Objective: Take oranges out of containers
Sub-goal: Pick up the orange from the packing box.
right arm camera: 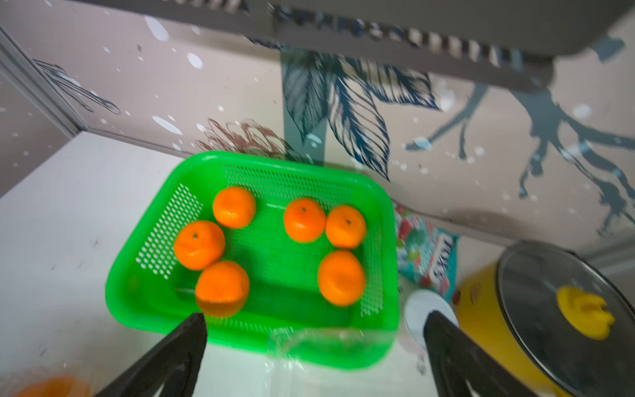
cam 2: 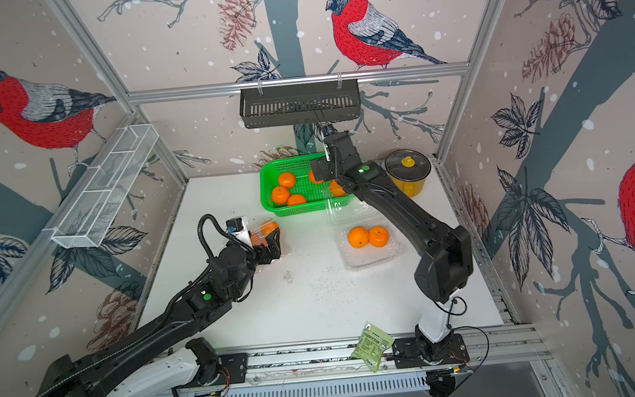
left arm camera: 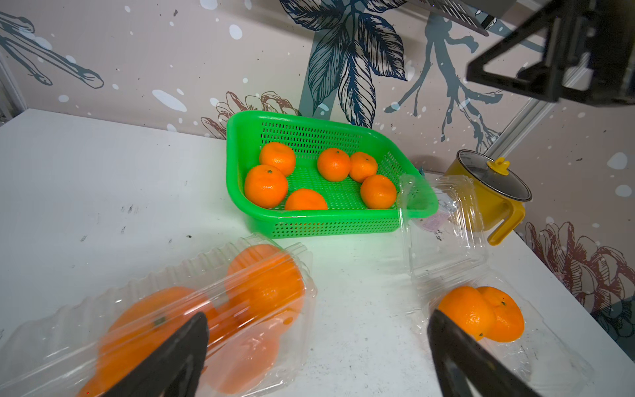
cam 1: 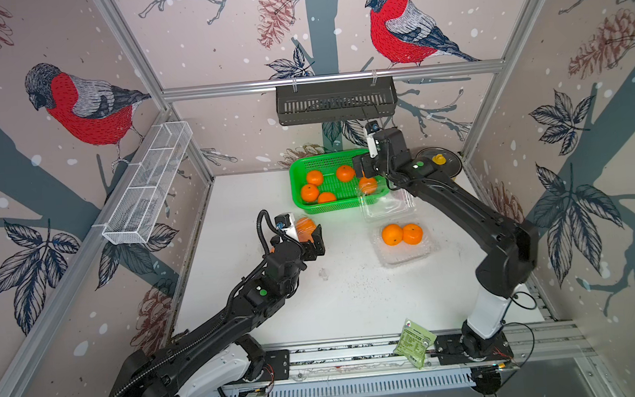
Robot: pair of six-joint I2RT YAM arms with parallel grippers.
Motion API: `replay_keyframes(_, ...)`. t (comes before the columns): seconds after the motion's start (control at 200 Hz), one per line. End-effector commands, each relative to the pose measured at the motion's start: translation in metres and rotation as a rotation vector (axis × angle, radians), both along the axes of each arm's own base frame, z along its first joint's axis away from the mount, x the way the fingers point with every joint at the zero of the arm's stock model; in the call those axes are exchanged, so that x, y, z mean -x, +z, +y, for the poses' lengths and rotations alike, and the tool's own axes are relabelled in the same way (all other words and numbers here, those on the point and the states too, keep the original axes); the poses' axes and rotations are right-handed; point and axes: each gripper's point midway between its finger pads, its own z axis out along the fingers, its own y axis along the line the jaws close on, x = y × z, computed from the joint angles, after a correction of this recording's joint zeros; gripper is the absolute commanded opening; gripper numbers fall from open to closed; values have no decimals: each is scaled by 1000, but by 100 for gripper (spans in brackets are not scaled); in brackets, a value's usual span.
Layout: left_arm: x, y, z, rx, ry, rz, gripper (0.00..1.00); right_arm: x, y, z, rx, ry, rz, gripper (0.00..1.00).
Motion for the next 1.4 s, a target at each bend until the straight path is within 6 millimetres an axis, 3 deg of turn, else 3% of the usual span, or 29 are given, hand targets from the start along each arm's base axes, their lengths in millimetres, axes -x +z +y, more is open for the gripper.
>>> replay_keyframes(0.0, -4, 13, -7, 20, -20, -40, 97, 24, -10, -26, -111, -53, 21, 100)
replay_keyframes(0.055, -5, 12, -9, 16, -25, -37, 98, 43, -15, -43, -148, -62, 27, 100)
replay_keyframes(0.195, -7, 11, -14, 13, -40, -31, 97, 84, -53, -67, -167, -93, 103, 99)
replay_keyframes(0.32, -9, 9, -17, 5, -43, -23, 98, 110, -102, -65, -155, -65, 220, 99)
replay_keyframes(0.47, -9, 7, -19, 3, -50, 4, 97, 132, -140, -62, -119, -43, 307, 99)
replay_keyframes(0.495, -9, 7, -19, 3, -51, 9, 97, 133, -154, -60, -95, -42, 342, 99)
replay_keyframes(0.615, -7, 4, -18, 6, -50, 28, 98, 136, -181, -53, -18, -21, 420, 98)
replay_keyframes(0.815, -3, 3, -17, 20, -51, 49, 97, 136, -214, -47, 139, -10, 492, 96)
replay_keyframes(1.061, -2, 4, -15, 23, -49, 50, 98, 132, -222, -61, 236, -65, 492, 94)
replay_keyframes(1.396, -1, 3, -16, 26, -57, 59, 98, 119, -236, -64, 327, -77, 490, 91)
